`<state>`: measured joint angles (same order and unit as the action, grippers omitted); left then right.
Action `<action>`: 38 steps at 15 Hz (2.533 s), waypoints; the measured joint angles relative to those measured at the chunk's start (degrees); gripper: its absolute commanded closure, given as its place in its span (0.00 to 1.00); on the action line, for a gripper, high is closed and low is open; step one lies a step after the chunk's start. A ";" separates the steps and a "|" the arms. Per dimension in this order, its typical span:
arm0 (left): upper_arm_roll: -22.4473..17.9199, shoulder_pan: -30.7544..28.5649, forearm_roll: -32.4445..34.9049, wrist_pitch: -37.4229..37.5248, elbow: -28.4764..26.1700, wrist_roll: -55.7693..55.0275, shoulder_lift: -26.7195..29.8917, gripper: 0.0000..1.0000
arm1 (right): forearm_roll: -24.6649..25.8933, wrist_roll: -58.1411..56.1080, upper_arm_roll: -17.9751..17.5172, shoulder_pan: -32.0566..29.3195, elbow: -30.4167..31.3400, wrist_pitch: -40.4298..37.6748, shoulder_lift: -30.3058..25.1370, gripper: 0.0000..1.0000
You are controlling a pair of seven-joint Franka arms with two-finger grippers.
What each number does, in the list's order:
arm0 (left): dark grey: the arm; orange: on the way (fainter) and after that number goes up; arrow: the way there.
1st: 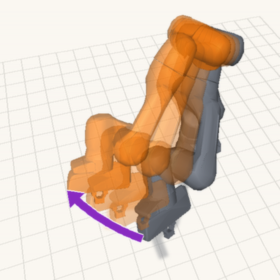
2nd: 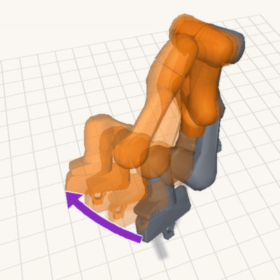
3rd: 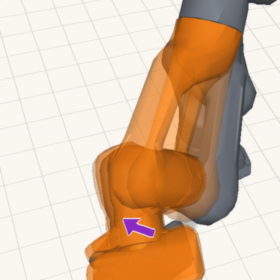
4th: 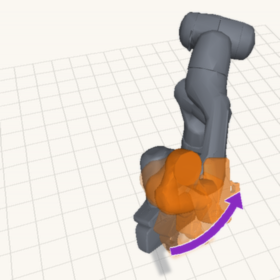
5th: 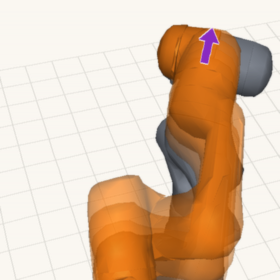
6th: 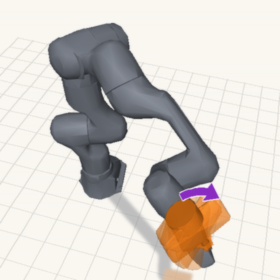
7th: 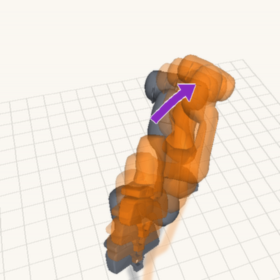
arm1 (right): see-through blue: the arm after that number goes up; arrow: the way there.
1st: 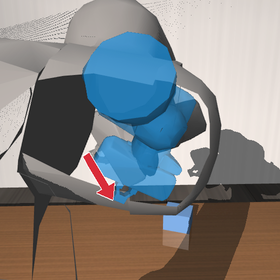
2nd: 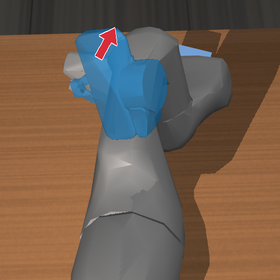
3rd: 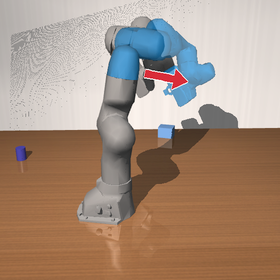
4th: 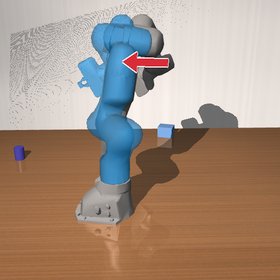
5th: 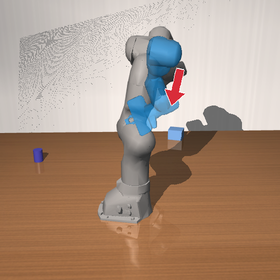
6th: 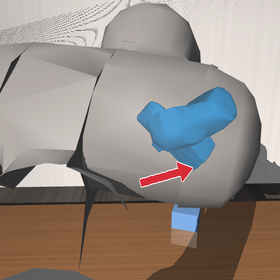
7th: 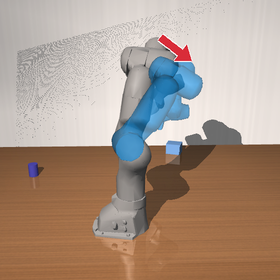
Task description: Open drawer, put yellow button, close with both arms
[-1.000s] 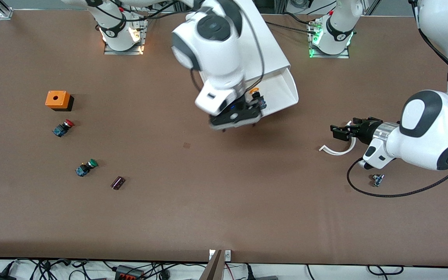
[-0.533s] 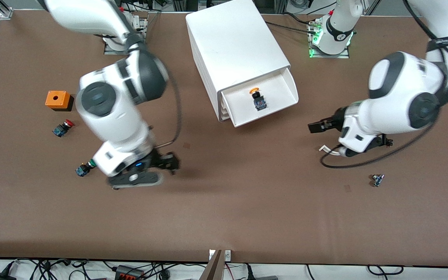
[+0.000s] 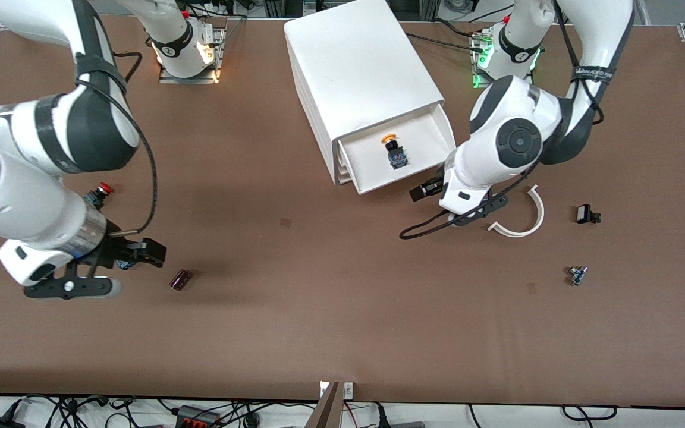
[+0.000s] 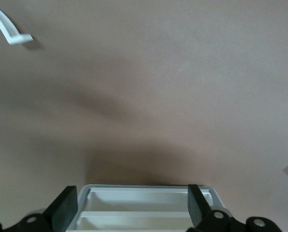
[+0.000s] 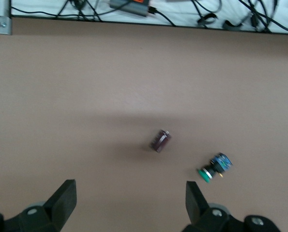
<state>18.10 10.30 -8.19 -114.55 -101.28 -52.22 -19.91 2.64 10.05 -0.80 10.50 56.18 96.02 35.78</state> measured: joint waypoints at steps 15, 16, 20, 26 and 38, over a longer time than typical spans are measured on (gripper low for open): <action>8.04 3.46 0.06 0.16 -5.35 -3.56 -0.11 0.00 | -2.18 -7.41 2.45 -11.39 12.28 -7.68 -16.30 0.00; 8.36 3.45 0.06 0.48 -5.37 -3.64 -0.07 0.00 | -2.18 -7.87 2.53 -11.46 13.97 -7.97 -17.85 0.00; 9.28 3.44 0.06 1.92 -5.40 -3.70 -0.05 0.00 | -2.18 -8.82 2.53 -11.55 19.55 -10.36 -23.20 0.00; 10.13 3.51 0.06 3.18 -5.44 -3.76 -0.05 0.00 | -2.18 -10.87 2.47 -11.51 34.14 -6.95 -33.09 0.00; 9.54 -7.90 5.99 17.45 4.63 7.61 1.56 0.00 | -2.16 -11.38 2.38 -11.49 43.84 -3.02 -39.28 0.00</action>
<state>27.65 2.40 -2.19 -97.10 -96.65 -44.61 -18.35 0.49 -1.33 1.58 -0.99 100.02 93.00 -3.51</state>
